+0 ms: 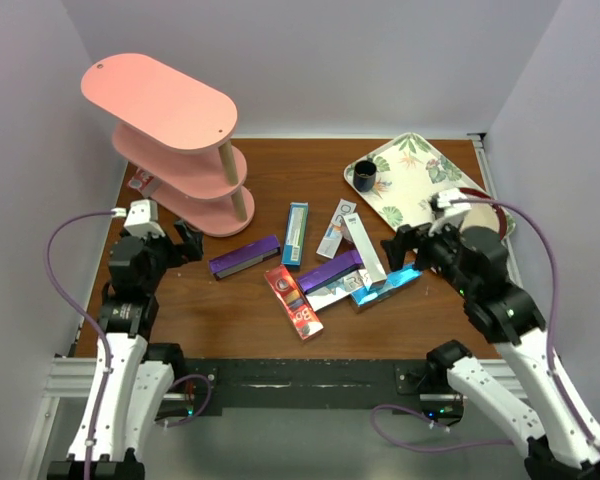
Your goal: Place and organize the toothpastes onto the shelf
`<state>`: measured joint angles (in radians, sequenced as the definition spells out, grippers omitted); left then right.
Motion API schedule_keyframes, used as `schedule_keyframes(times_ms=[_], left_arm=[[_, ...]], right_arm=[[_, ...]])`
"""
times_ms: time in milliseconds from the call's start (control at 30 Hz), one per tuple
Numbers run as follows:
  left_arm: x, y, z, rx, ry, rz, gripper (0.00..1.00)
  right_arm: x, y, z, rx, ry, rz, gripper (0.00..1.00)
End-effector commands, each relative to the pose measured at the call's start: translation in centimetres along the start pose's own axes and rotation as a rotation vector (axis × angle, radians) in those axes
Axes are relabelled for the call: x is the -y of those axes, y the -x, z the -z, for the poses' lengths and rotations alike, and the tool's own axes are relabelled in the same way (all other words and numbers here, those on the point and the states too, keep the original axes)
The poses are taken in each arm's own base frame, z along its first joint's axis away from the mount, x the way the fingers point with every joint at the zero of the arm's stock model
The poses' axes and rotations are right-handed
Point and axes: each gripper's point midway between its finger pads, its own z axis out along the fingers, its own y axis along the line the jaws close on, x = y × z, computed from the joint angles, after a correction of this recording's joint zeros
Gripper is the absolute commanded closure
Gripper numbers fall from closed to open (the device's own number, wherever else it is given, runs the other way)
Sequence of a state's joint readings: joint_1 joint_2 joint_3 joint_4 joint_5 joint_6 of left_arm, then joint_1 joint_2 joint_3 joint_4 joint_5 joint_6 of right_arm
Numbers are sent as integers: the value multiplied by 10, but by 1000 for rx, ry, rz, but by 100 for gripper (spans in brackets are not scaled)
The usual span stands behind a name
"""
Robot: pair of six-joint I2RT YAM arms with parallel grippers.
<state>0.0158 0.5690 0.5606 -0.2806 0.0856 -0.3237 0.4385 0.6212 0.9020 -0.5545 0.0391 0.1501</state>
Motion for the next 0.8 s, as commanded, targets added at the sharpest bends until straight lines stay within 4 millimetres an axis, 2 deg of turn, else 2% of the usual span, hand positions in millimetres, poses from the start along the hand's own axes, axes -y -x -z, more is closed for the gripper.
schedule_keyframes(times_ms=[0,133,200,367,400,433,500,533,700,733,767], left_arm=[[46,12,19,3,-201,-40,0],[72,15,31,13,-332,-65,0],[86,13,36,16,-407,-78,0],[107,-17,37,-62,-541,-59,0],[114,-20,38,-64,-582,-55,0],[116,-35,36,-100,-605,-42,0],[125,-42,38,-115,-660,-5,0],[127,-49,38,-142,-672,3,0],[124,-41,36,-110,-654,-56,0],[124,-41,36,-112,-655,-57,0],[125,-41,36,-110,-664,-58,0]], right_arm=[[-18,-32,-16,-232,65,-80,1],[-22,-38,-36,-318,58,-109,1],[-17,-41,-48,-340,23,-114,1],[-8,-53,-72,-408,-39,-109,1],[-7,-61,-81,-445,-49,-101,1],[-7,-63,-85,-463,-51,-96,1],[1,-57,-94,-476,-100,-74,1],[2,-57,-105,-500,-111,-67,1],[0,-62,-137,-553,-153,-62,1],[0,-66,-149,-580,-161,-57,1],[-1,-73,-151,-615,-168,-48,1]])
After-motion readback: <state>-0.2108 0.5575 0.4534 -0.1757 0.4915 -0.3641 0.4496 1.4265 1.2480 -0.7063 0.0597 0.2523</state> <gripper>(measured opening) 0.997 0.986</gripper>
